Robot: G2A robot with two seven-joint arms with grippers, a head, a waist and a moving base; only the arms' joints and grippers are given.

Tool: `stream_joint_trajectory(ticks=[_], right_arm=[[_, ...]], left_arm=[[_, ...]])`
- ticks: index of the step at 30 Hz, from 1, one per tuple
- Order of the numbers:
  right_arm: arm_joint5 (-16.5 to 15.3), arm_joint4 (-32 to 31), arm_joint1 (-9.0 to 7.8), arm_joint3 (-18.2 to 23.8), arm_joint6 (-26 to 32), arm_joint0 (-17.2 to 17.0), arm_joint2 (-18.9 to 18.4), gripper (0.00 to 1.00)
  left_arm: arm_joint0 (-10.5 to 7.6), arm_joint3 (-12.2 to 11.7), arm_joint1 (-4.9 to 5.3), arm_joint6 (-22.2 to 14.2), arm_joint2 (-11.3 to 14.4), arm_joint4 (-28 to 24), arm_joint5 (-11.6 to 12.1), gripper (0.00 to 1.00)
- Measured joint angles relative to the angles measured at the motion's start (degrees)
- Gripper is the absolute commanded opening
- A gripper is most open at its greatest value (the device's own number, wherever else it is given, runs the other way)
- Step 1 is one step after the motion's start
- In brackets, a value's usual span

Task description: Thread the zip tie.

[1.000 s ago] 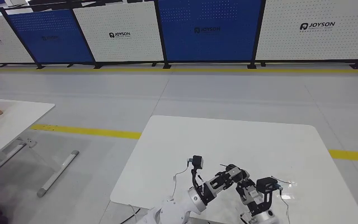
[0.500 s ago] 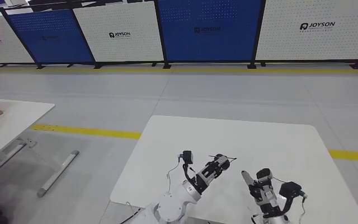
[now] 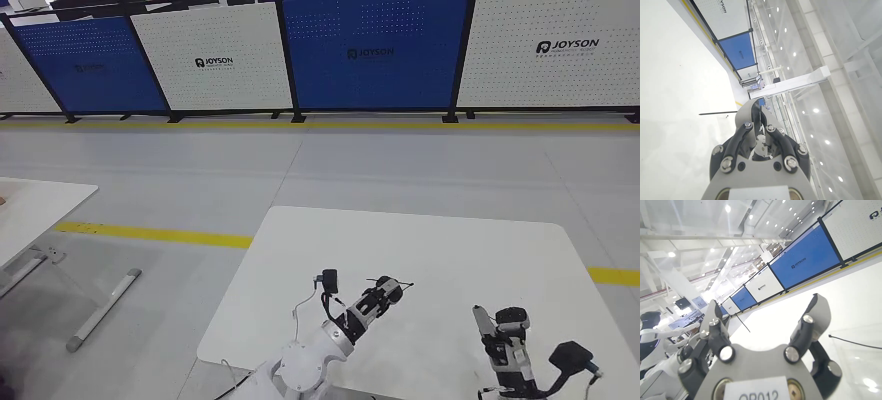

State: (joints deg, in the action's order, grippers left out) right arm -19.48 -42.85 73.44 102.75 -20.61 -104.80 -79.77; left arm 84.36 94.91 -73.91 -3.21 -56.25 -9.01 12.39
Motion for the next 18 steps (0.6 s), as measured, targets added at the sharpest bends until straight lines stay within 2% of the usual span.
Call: stream_joint_trajectory(ticks=[5, 9, 13, 18], right_arm=[[0.2, 0.0, 0.01, 0.0, 0.2, 0.1, 0.0, 1.00], [0.0, 3.6, 0.01, 0.5, 1.1, 0.1, -0.5, 1.00], [0.0, 10.5, -0.42, 2.5, -0.2, -1.2, -4.1, 1.00], [0.0, 16.2, -0.93, 3.5, -3.4, -3.1, -9.5, 1.00]], left_arm=[[0.01, 0.0, -0.01, 0.2, 0.0, 0.0, -0.1, 0.00], [0.15, -0.3, -0.15, 3.1, -0.6, -0.2, -0.5, 0.00], [0.49, -0.7, -0.26, 6.4, -1.7, -0.6, 0.1, 0.00], [0.51, -1.6, -0.43, 9.7, -2.3, 0.6, 0.2, 0.00]])
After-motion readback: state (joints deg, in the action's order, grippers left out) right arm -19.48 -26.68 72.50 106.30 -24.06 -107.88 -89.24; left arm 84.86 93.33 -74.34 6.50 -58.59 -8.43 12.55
